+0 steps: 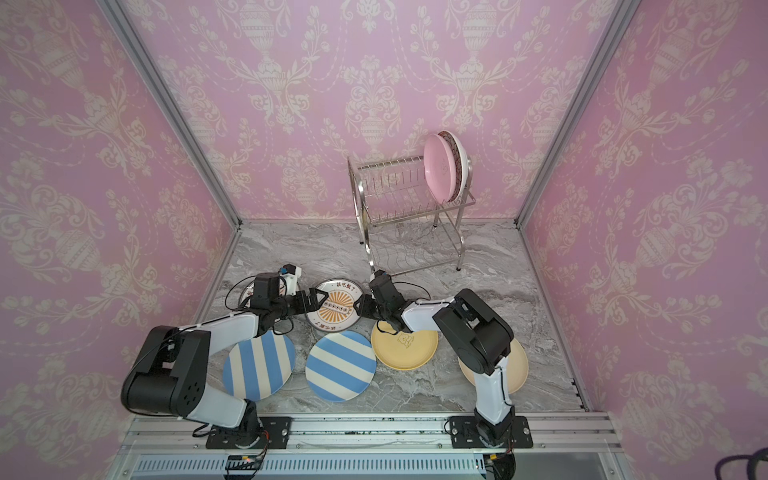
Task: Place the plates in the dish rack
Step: 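Lower the right gripper onto the sunburst plate's edge nearest the yellow plate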
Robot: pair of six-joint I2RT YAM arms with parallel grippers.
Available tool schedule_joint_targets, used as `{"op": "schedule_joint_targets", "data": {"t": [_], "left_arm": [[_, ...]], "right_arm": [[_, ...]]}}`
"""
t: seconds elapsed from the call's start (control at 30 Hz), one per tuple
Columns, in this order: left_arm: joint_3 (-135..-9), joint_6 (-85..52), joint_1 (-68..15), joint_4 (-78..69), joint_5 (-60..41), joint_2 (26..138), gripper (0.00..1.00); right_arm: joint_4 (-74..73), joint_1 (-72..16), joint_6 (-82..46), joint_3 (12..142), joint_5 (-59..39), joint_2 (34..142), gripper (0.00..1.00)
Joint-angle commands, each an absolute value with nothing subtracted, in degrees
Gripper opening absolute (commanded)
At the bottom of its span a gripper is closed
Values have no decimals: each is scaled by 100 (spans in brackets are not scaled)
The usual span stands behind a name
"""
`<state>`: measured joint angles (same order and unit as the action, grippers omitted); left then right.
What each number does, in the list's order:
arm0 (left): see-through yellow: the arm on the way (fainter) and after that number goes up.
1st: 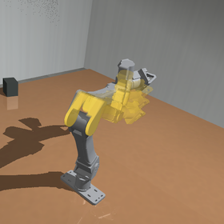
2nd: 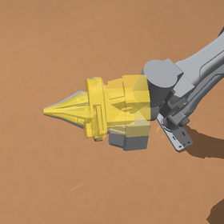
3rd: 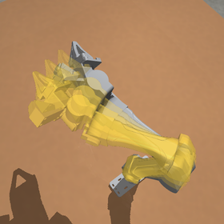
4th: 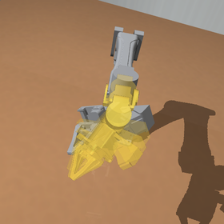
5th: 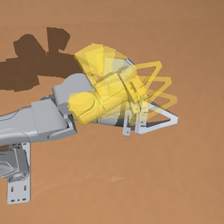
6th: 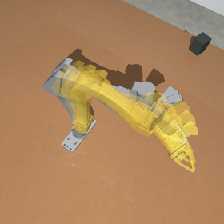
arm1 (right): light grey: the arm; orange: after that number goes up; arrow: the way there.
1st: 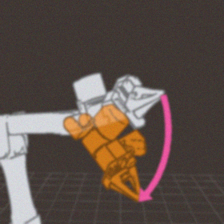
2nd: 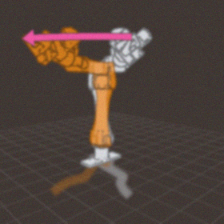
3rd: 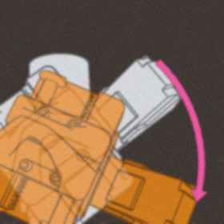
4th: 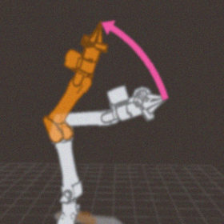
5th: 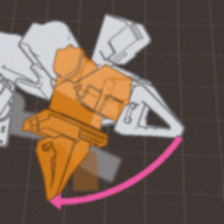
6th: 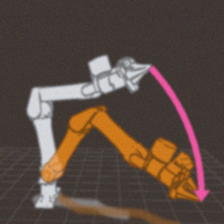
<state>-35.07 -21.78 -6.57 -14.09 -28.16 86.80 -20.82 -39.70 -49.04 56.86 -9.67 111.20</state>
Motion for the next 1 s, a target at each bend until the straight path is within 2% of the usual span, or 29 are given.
{"op": "schedule_joint_targets", "data": {"t": [0.0, 0.43, 0.77, 0.97], "left_arm": [[-3410, -2083, -699, -1360, -2858, 8748, 99], [-3402, -2148, -755, -1457, -2943, 8745, 99], [-3375, -2233, -799, -1612, -3030, 8779, 99], [-3568, -1950, -805, -1057, -2685, 8500, 99]], "right_arm": [[-2410, -3922, -5088, 5573, -1061, 11155, 38], [-2920, -3920, -5369, 5380, -1163, 11001, 26], [-3547, -3924, -5703, 5135, -1309, 11058, 33], [-2939, -3946, -5529, 5237, -1089, 11112, 35]]}}
